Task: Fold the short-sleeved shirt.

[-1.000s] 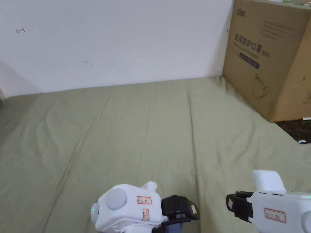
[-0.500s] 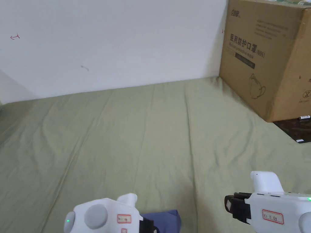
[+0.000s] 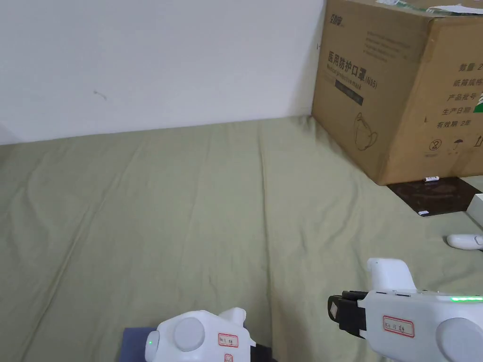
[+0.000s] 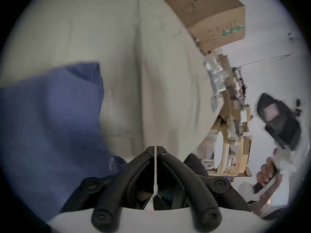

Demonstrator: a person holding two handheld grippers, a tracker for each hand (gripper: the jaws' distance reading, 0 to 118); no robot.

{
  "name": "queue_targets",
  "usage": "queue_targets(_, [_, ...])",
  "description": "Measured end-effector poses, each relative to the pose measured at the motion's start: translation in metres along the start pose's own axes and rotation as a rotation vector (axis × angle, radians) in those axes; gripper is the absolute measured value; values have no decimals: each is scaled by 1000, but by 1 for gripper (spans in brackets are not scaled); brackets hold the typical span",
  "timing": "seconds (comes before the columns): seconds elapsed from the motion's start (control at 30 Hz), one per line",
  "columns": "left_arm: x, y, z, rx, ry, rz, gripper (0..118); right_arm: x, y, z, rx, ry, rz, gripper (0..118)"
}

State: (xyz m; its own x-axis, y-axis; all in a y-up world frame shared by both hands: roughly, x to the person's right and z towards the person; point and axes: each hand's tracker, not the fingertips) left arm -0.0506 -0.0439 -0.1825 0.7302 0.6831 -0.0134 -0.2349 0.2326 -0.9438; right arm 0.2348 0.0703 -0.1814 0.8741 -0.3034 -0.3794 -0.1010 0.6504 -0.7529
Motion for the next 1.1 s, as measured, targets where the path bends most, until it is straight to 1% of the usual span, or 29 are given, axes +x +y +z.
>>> queue_targets(0.07, [2, -2, 35, 86, -29, -20, 2, 0, 1, 5, 6, -5, 5, 0])
queue_targets(0.17, [-1, -10, 105, 236, 42, -81, 2, 0, 3, 9, 17, -5, 6, 0])
queue_targets(0.27, [-16, -29, 172, 380, 80, -77, 2, -7, 1, 1, 11, 34, -8, 0])
queue_targets(0.4, [-44, -65, 238, 523, 156, -6, 2, -36, -8, -28, -76, 175, -10, 0])
queue_targets(0.47, [-57, -85, 257, 580, 199, 42, 2, -53, -14, -50, -151, 301, -30, 0])
queue_targets(0.5, [-65, -95, 265, 602, 207, 68, 2, -61, -19, -63, -196, 357, -49, 0])
queue_targets(0.6, [-90, -118, 272, 638, 161, 167, 2, -85, -33, -102, -322, 389, -60, 0])
queue_targets(0.67, [-109, -129, 271, 643, 138, 231, 2, -90, -41, -122, -369, 402, -59, 0])
queue_targets(0.7, [-116, -133, 270, 638, 125, 249, 2, -90, -45, -132, -387, 407, -68, 0])
queue_targets(0.73, [-121, -136, 270, 637, 121, 260, 2, -88, -48, -138, -396, 392, -73, 0])
queue_targets(0.8, [-118, -137, 263, 625, 126, 255, 2, -80, -54, -143, -400, 304, -72, 0])
queue_targets(0.83, [-123, -136, 259, 605, 108, 257, 2, -75, -56, -144, -407, 291, -71, 0])
queue_targets(0.9, [-134, -129, 248, 572, 54, 247, 3, -61, -59, -146, -411, 300, -93, 0])
queue_targets(0.97, [-160, -118, 235, 533, -12, 254, 4, -49, -60, -144, -404, 313, -153, 0])
queue_targets(1.0, [-167, -112, 228, 497, -36, 264, 10, -45, -60, -143, -401, 307, -166, 0])
queue_targets(1.03, [-172, -105, 222, 467, -44, 268, 22, -42, -60, -143, -403, 305, -170, 0])
queue_targets(1.1, [-184, -91, 205, 422, -51, 262, 79, -35, -61, -145, -412, 319, -182, 0])
